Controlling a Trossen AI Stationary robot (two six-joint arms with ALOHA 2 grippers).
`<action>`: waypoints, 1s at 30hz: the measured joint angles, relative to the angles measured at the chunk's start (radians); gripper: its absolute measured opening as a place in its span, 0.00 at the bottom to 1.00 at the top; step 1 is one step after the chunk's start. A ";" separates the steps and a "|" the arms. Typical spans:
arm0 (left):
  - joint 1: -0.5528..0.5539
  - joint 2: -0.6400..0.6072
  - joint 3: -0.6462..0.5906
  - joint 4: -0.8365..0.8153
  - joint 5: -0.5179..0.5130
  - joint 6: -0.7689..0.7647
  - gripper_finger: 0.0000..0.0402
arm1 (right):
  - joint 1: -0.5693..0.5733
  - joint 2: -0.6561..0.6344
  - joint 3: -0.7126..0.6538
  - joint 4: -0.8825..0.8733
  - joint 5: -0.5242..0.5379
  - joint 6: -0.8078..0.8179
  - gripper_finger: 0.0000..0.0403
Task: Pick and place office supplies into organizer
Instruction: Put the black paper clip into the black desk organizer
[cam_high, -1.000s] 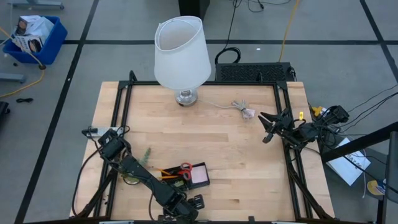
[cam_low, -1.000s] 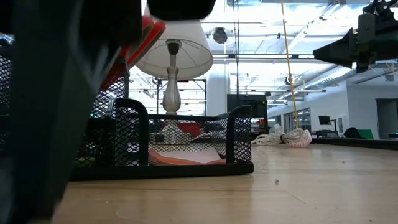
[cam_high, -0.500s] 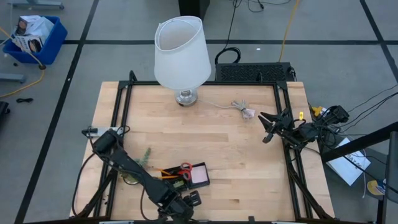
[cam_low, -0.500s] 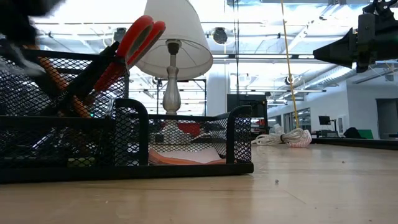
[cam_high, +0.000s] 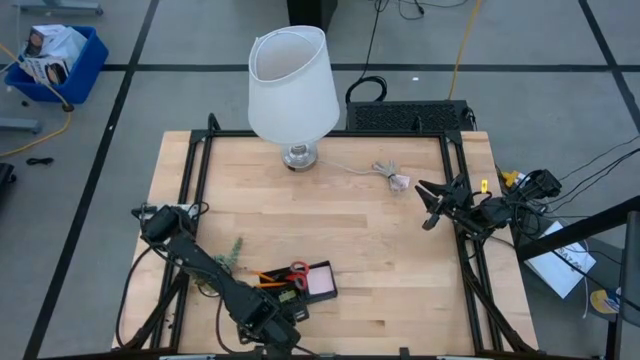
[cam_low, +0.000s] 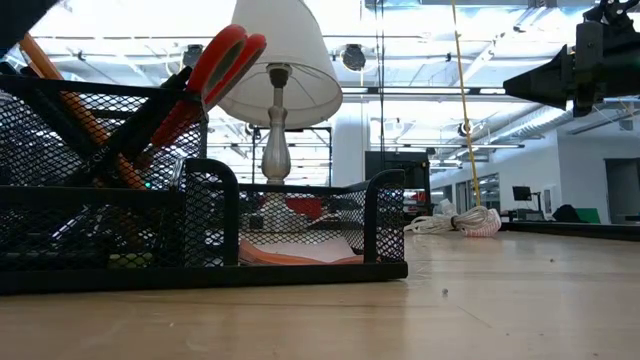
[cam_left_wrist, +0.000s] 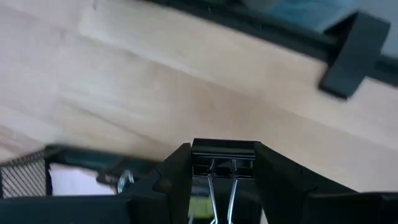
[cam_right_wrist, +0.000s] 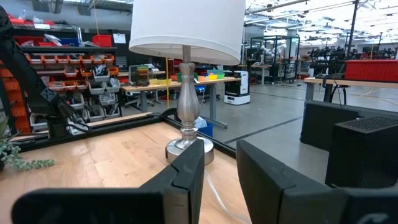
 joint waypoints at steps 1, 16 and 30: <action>0.002 0.000 0.000 -0.014 -0.004 0.002 0.38 | 0.000 0.000 0.000 0.000 0.000 0.000 0.22; 0.043 0.000 -0.014 -0.126 -0.075 0.035 0.38 | 0.000 0.000 0.000 0.000 0.000 0.000 0.21; 0.057 0.000 -0.014 -0.138 -0.055 0.038 0.60 | 0.000 0.000 0.000 0.000 0.000 0.000 0.21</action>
